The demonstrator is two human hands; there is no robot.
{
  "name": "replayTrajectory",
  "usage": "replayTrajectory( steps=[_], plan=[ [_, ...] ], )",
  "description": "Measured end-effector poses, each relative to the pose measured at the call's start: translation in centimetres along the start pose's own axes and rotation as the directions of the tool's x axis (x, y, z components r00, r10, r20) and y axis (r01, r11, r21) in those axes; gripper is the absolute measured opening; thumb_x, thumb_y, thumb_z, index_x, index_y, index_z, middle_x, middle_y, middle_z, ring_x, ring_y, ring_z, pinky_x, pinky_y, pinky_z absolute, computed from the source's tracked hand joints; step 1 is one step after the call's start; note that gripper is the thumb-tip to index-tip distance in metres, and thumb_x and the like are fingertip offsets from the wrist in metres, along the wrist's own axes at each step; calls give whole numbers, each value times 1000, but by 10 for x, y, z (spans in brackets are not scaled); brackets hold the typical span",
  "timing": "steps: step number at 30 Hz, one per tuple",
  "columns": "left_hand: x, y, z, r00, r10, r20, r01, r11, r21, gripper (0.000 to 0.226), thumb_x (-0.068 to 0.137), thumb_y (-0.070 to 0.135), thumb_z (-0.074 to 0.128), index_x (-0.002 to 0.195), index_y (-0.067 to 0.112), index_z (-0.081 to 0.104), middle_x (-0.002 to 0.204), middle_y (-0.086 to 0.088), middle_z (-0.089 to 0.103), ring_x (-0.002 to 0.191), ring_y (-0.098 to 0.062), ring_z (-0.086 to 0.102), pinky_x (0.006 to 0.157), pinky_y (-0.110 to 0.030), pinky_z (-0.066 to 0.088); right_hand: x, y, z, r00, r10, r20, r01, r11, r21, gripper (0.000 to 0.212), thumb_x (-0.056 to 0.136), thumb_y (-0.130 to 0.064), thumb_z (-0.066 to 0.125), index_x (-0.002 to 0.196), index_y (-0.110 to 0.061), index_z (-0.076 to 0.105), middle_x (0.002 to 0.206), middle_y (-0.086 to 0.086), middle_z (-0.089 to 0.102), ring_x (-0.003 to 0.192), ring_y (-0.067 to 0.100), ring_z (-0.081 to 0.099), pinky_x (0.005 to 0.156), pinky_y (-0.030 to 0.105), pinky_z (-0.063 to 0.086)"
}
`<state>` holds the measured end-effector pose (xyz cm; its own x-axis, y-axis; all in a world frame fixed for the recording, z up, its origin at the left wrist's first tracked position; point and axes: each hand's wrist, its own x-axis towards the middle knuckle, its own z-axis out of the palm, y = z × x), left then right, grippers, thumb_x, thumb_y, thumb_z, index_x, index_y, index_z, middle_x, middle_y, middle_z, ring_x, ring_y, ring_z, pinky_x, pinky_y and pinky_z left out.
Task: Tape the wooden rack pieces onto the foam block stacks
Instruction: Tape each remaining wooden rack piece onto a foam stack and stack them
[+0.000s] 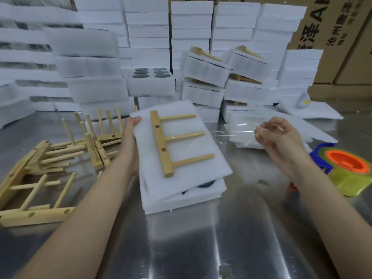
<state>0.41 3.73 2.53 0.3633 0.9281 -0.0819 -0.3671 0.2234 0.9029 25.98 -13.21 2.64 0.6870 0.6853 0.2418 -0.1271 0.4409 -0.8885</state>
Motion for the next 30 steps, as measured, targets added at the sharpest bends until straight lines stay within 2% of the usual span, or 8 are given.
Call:
replayTrajectory(
  steps=[6, 11, 14, 17, 20, 23, 26, 30],
  plan=[
    [8, -8, -3, 993, -99, 60, 89, 984, 156, 36, 87, 48, 49, 85, 16, 65, 68, -6, 69, 59, -23, 65, 55, -24, 50, 1, -23, -14, 994, -107, 1, 105, 971, 215, 34, 89, 14, 47, 86, -19, 50, 72, -5, 62, 66, 7, 62, 69, 18, 52],
    [16, -11, -15, 987, -160, 2, 145, 901, 409, 43, 91, 53, 50, 94, 13, 66, 85, -6, 73, 78, -23, 69, 70, -30, 53, -5, -22, -7, 995, -103, 10, 98, 971, 220, 29, 91, 10, 47, 85, -19, 48, 70, -5, 61, 65, 5, 60, 67, 14, 49],
    [11, 5, -13, 970, 243, -29, -130, 613, 779, 42, 96, 47, 48, 102, 9, 66, 111, -8, 63, 106, -25, 58, 86, -34, 44, -5, -21, -3, 996, -92, 3, 88, 962, 258, 26, 93, 8, 48, 86, -17, 48, 71, -4, 62, 68, 5, 62, 71, 13, 50],
    [-40, 20, 0, 703, 660, 263, -571, 304, 763, 20, 97, 32, 50, 107, 23, 65, 116, 4, 60, 109, -5, 55, 92, -18, 41, -4, -19, 1, 996, -83, 38, 69, 957, 283, 25, 93, 7, 48, 86, -16, 48, 78, -1, 58, 71, 6, 62, 73, 13, 50],
    [-99, 8, 7, 551, 510, 660, -747, -52, 663, 24, 88, 47, 52, 85, 28, 65, 86, 14, 62, 81, -3, 57, 74, -20, 42, -2, -18, 4, 996, -76, 36, 62, 954, 292, 24, 93, 7, 48, 85, -16, 48, 80, 0, 56, 72, 6, 61, 73, 13, 51],
    [-118, -4, 2, 549, 308, 777, -695, -347, 629, 43, 73, 60, 60, 83, 21, 75, 88, 9, 66, 85, -12, 57, 68, -22, 42, -2, -17, 5, 999, -43, -6, 43, 959, 279, 22, 94, 7, 48, 87, -15, 47, 78, -1, 60, 72, 7, 62, 74, 14, 51],
    [-116, -8, -3, 518, 258, 815, -665, -478, 574, 40, 65, 52, 76, 84, 16, 78, 95, 1, 66, 94, -14, 45, 72, -27, 40, -3, -14, 5, 999, -18, -35, 28, 954, 299, 22, 94, 7, 47, 90, -14, 46, 79, 0, 61, 73, 8, 62, 76, 15, 52],
    [-112, -12, -11, 469, 270, 841, -686, -488, 539, 20, 75, 35, 77, 82, 16, 78, 92, 0, 65, 92, -16, 43, 68, -28, 33, -3, -14, 6, 999, -6, -36, 17, 950, 313, 22, 94, 6, 48, 88, -15, 45, 78, 0, 62, 74, 7, 62, 77, 15, 51]
  ],
)
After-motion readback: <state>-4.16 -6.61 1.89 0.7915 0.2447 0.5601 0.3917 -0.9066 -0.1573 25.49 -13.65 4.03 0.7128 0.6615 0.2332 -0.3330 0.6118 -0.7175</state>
